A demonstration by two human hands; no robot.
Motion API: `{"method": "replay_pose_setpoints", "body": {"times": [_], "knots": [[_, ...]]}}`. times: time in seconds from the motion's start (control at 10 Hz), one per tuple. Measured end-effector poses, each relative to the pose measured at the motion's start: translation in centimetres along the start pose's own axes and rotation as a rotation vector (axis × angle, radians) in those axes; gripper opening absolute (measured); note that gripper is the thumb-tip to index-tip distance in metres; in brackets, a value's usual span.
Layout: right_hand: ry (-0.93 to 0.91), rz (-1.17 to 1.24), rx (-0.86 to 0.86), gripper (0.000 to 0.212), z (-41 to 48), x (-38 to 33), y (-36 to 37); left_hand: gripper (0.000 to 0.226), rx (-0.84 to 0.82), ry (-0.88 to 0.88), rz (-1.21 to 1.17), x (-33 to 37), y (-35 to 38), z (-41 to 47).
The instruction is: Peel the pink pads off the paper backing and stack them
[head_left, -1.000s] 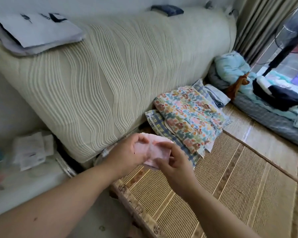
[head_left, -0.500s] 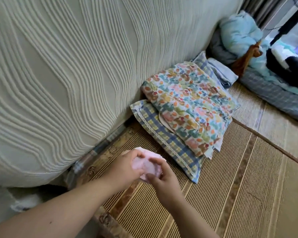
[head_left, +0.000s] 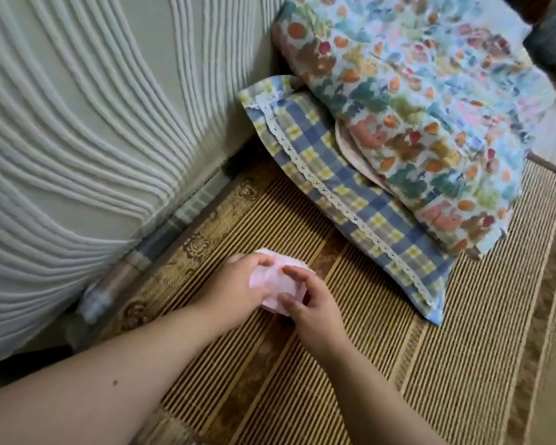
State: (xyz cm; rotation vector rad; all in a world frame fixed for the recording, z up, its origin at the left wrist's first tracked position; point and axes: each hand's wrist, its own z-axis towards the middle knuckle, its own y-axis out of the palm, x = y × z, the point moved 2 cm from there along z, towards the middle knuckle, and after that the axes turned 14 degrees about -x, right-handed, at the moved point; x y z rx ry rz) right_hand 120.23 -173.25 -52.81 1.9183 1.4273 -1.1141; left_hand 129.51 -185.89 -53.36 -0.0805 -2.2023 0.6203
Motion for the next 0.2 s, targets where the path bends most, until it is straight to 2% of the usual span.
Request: {"method": "replay_pose_setpoints", "body": {"times": [0.2], "knots": [[0.031,-0.104,0.036,0.036,-1.0,-1.1,-0.7,0.047,-0.007,-0.048,0.014,1.0,-0.7,-0.9]]}}
